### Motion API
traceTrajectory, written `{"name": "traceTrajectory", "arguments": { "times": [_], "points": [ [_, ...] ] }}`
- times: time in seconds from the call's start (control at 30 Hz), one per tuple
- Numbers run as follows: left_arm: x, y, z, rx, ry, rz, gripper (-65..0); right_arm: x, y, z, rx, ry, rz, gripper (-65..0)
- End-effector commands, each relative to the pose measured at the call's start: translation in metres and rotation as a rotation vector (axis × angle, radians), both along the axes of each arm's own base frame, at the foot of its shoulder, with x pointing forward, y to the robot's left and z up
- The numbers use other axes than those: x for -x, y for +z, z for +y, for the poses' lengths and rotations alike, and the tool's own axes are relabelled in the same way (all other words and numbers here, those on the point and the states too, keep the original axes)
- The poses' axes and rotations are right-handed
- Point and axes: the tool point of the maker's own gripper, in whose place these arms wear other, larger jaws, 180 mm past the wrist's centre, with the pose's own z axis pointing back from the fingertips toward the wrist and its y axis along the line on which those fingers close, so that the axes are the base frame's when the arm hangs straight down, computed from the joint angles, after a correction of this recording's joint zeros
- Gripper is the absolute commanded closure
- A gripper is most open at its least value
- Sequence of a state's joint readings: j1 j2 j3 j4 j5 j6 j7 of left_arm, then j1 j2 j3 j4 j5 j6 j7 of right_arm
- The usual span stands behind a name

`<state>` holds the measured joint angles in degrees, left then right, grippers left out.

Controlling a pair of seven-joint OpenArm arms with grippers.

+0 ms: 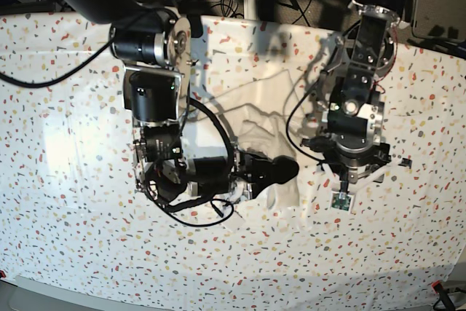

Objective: Fold the T-shirt properly
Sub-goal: 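Fold the held end over toward the left gripper and release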

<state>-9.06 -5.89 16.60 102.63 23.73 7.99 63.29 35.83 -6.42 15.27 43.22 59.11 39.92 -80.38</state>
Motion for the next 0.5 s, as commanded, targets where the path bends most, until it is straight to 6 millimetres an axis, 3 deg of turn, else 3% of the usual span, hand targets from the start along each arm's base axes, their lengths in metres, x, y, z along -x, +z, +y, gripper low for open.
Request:
{"name": "traceTrajectory", "arguments": {
  "times": [0.0, 0.27, 0.47],
  "points": [
    [-0.008, 0.017, 0.001, -0.004, 0.002, -0.057, -20.7, -0.014, 0.029, 0.006, -0.062, -0.012, -0.059, -17.6],
    [-0.008, 0.017, 0.001, -0.004, 0.002, -0.057, -20.7, -0.013, 0.030, 0.009, -0.069, -0.009, -0.059, -17.6],
    [-0.009, 0.018, 0.001, -0.004, 0.000, -0.061, -20.7, 0.000, 0.015, 0.019, 0.035, 0.081, -0.069, -17.6]
  ]
}}
